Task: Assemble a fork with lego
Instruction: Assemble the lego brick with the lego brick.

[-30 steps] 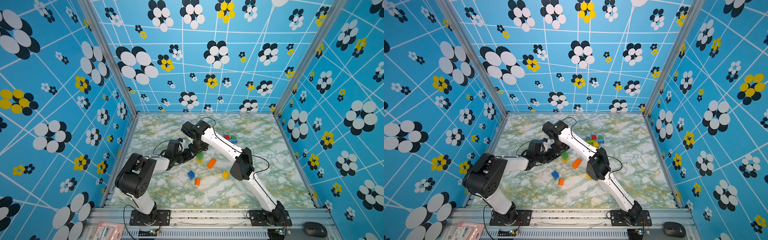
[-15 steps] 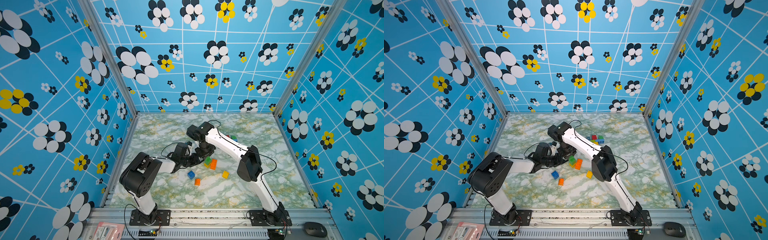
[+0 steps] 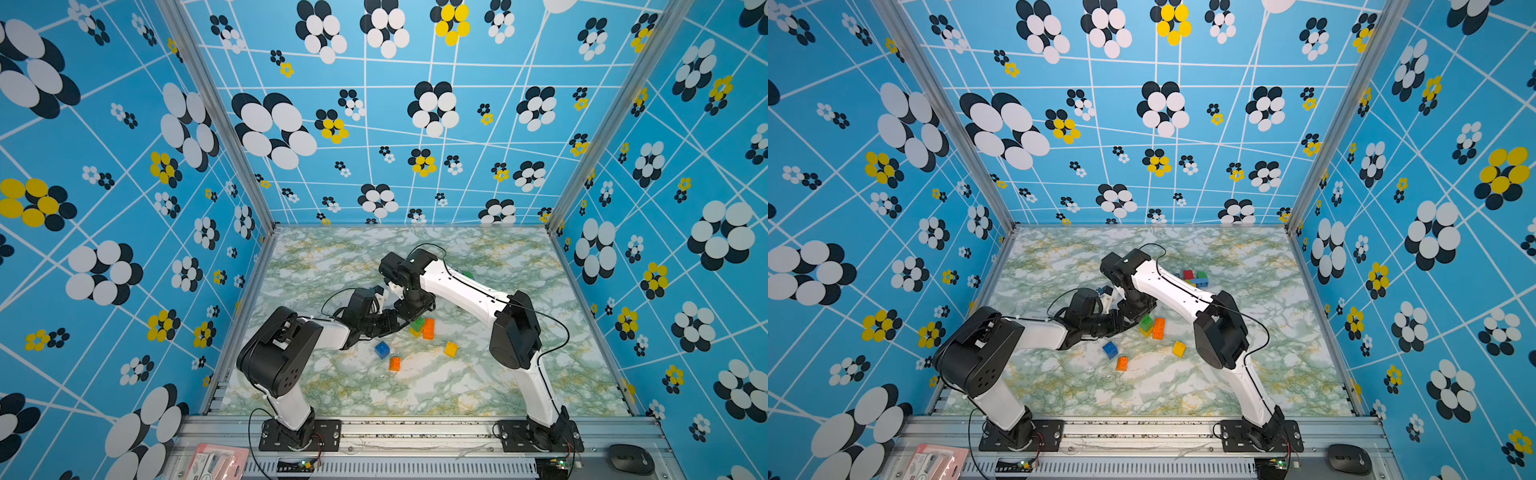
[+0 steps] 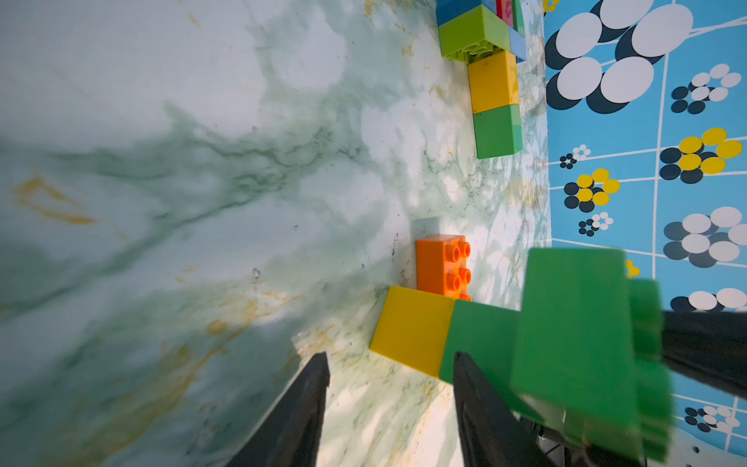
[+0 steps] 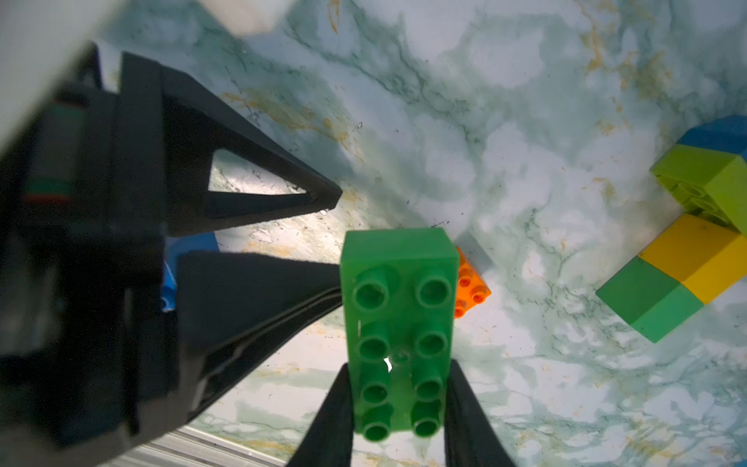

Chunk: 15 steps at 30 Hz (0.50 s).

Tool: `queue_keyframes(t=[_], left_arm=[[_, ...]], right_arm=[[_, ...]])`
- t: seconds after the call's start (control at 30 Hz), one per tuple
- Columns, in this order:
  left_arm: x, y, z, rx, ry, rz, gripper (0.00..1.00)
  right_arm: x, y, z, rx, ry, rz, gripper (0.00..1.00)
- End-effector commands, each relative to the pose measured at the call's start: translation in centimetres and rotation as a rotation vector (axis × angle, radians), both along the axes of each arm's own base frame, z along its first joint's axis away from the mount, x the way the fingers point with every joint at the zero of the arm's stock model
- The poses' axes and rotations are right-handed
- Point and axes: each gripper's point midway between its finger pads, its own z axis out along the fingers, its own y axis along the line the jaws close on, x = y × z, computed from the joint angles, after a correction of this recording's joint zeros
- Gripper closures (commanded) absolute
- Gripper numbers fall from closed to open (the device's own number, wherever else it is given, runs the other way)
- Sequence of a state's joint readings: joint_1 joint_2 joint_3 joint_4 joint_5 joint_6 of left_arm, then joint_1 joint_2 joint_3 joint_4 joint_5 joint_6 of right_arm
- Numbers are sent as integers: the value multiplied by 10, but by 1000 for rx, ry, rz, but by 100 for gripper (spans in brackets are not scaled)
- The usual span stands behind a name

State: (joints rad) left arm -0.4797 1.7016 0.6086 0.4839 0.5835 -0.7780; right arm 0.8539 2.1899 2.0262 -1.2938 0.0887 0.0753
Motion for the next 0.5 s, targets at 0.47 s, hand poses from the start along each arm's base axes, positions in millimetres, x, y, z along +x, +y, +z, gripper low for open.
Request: queue_keyframes(t=[0.47], left_arm=[[19,8,19,-6,-40,40,47]], right_arm=[[-31,-9,-65,-87,77,-19,100]])
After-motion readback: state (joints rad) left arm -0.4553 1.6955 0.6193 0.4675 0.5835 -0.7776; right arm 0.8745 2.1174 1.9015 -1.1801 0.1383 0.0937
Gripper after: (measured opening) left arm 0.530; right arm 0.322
